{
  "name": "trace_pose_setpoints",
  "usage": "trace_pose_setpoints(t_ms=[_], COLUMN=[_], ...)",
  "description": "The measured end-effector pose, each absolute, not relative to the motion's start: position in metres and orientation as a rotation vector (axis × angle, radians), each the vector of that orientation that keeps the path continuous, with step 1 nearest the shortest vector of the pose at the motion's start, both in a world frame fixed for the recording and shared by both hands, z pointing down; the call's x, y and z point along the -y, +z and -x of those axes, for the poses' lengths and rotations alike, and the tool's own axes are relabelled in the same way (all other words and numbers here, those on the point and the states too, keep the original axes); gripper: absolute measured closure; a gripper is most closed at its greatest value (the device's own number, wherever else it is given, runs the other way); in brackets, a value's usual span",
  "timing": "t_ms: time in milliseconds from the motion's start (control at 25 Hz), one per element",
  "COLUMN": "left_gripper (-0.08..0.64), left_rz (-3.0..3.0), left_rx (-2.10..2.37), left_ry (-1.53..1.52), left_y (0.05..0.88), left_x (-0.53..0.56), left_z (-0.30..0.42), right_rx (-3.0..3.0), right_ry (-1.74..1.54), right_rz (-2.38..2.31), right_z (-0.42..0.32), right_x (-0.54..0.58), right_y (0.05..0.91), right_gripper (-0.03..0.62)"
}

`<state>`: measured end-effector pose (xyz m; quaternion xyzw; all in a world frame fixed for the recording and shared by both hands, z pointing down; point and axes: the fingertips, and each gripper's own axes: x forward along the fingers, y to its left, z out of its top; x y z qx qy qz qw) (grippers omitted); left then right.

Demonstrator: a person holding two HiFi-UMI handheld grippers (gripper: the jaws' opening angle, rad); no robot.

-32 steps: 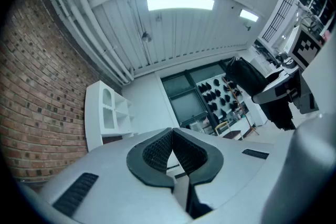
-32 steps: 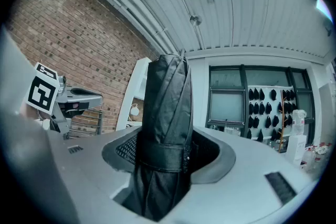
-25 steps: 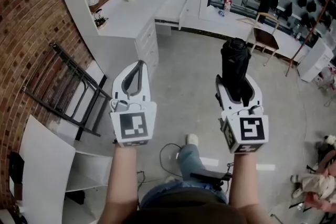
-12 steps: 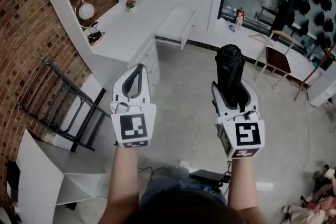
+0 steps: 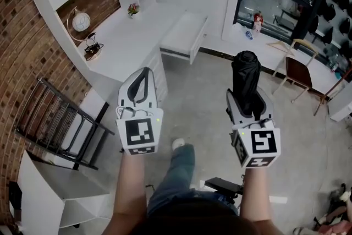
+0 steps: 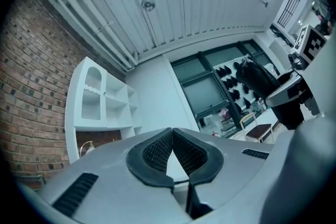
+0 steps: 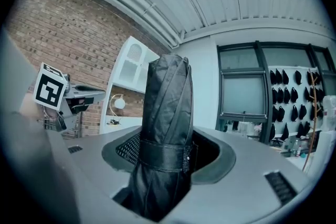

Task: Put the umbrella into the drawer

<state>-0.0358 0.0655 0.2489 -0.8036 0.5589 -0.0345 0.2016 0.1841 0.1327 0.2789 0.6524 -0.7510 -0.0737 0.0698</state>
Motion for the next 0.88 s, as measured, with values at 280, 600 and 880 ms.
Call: trace_pose_setpoints(t_ms=[280,600,880], left_gripper=[0.557,0.557,0.557], left_rz=[2.245,2.257,2.271], left_rx=[-1.6,-1.575,-1.566], left_ry=[-0.103,-0.145,-0.193], left_y=[0.259,0.25,0.268], left_x=[0.097,0.292,0.4], left_z=[0.031,0.034,0.027], right_rx=[2.276,2.331,2.386], right_ry=[-0.212,-0.105,0.053], right_rz=[-1.91,-1.911,-1.894], right_z=[-0.188,-0.175,-0.165], right_x=[0.029,0.236,0.371], right_y=[0.286,0.282,0.308], right_gripper=[0.348,0.348,0.347])
